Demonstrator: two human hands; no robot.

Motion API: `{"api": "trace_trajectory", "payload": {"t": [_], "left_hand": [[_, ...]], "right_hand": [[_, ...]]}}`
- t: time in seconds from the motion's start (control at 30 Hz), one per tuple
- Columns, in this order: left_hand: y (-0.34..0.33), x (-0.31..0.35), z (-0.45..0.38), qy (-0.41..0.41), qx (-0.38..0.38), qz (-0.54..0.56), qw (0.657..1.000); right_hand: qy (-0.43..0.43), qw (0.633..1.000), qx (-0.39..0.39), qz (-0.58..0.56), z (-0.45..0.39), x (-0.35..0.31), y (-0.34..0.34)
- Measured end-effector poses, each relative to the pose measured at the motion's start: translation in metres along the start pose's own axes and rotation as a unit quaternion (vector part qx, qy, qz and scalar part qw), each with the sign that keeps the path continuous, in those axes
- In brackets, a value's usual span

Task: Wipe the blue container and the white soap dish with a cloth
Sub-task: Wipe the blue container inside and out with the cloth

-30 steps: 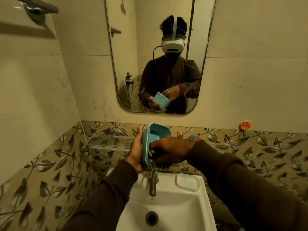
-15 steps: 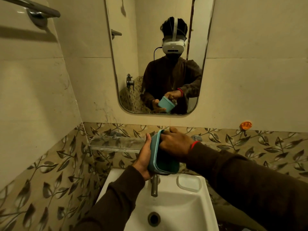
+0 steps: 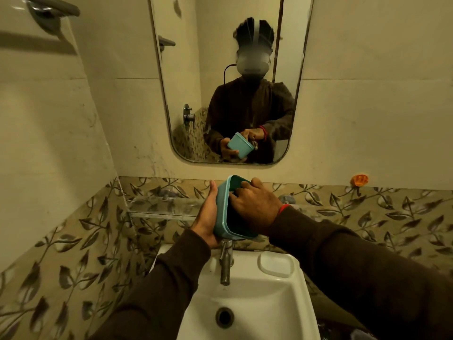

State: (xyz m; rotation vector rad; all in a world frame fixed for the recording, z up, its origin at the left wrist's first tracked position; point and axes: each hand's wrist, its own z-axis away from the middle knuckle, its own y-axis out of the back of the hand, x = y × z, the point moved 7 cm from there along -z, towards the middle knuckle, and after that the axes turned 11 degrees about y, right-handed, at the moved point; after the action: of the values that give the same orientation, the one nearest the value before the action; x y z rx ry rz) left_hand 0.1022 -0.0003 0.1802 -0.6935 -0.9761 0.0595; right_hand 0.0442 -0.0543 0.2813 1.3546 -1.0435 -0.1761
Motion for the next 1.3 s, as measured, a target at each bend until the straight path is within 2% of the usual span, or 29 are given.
{"api": "trace_trajectory", "payload": {"t": [0.13, 0.2, 0.23, 0.3, 0.37, 0.47, 0.5, 0.53, 0.57, 0.63, 0.67, 0.7, 0.73, 0.8, 0.87, 1.0, 1.03, 1.1, 1.2, 1.23, 1.27, 1.3], "left_hand": [[0.001, 0.007, 0.002, -0.011, -0.01, 0.005, 1.0], [0.0, 0.006, 0.004, -0.024, -0.02, 0.013, 0.999], [0.002, 0.005, 0.004, -0.037, -0.02, 0.024, 0.999], [0.005, 0.006, 0.006, -0.065, -0.021, 0.048, 0.997], [0.006, 0.01, 0.008, -0.106, -0.007, 0.05, 0.993], [0.004, 0.012, 0.01, -0.163, 0.006, 0.05, 0.985], [0.003, 0.012, 0.011, -0.174, 0.003, 0.055, 0.983], [0.003, 0.012, 0.012, -0.182, 0.012, 0.057, 0.982], [0.005, 0.012, 0.012, -0.187, 0.027, 0.05, 0.981], [0.007, 0.015, 0.016, -0.181, 0.059, 0.005, 0.982], [0.007, 0.015, 0.017, -0.149, 0.058, -0.017, 0.987], [0.005, 0.013, 0.018, -0.103, 0.039, -0.024, 0.994], [0.002, 0.01, 0.02, -0.059, 0.016, -0.029, 0.998], [-0.001, 0.009, 0.023, -0.018, -0.009, -0.02, 1.0], [-0.003, 0.01, 0.025, -0.028, -0.008, 0.008, 1.0], [-0.001, 0.006, 0.023, -0.113, -0.016, 0.09, 0.989], [0.001, 0.004, 0.024, -0.135, -0.016, 0.114, 0.984], [0.003, -0.002, 0.025, -0.174, -0.006, 0.15, 0.973], [-0.009, -0.014, 0.028, -0.2, -0.015, 0.185, 0.962], [-0.013, -0.018, 0.028, -0.191, -0.023, 0.189, 0.963], [-0.013, -0.022, 0.028, -0.176, -0.024, 0.17, 0.969], [-0.009, -0.023, 0.027, -0.16, -0.009, 0.119, 0.98]], "right_hand": [[0.041, 0.991, -0.06, -0.113, 0.001, -0.018, -0.004], [0.012, 0.971, -0.075, -0.225, 0.002, -0.016, -0.004], [-0.023, 0.948, -0.072, -0.31, 0.004, -0.013, -0.004], [-0.114, 0.869, -0.037, -0.48, 0.009, -0.007, -0.007], [-0.206, 0.771, 0.012, -0.602, 0.013, -0.007, -0.013], [-0.302, 0.611, 0.089, -0.727, 0.018, -0.008, -0.025], [-0.301, 0.583, 0.108, -0.747, 0.017, -0.007, -0.025], [-0.285, 0.592, 0.114, -0.745, 0.015, -0.006, -0.024], [-0.259, 0.643, 0.111, -0.712, 0.014, -0.003, -0.024], [-0.176, 0.798, 0.087, -0.571, 0.013, 0.0, -0.021], [-0.121, 0.865, 0.077, -0.481, 0.012, -0.001, -0.019], [-0.064, 0.915, 0.08, -0.39, 0.013, -0.003, -0.016], [-0.01, 0.946, 0.084, -0.313, 0.014, -0.007, -0.012], [0.05, 0.966, 0.065, -0.246, 0.014, -0.015, -0.012], [0.033, 0.948, 0.062, -0.31, 0.014, -0.015, -0.01], [-0.046, 0.894, 0.059, -0.442, 0.012, -0.008, -0.013], [-0.083, 0.86, 0.071, -0.498, 0.012, -0.004, -0.014], [-0.169, 0.768, 0.119, -0.606, 0.013, 0.003, -0.015], [-0.26, 0.577, 0.208, -0.745, 0.015, 0.004, -0.013], [-0.267, 0.544, 0.227, -0.762, 0.014, 0.005, -0.011], [-0.264, 0.557, 0.24, -0.75, 0.015, 0.008, -0.006], [-0.252, 0.603, 0.241, -0.717, 0.015, 0.012, -0.002]]}}
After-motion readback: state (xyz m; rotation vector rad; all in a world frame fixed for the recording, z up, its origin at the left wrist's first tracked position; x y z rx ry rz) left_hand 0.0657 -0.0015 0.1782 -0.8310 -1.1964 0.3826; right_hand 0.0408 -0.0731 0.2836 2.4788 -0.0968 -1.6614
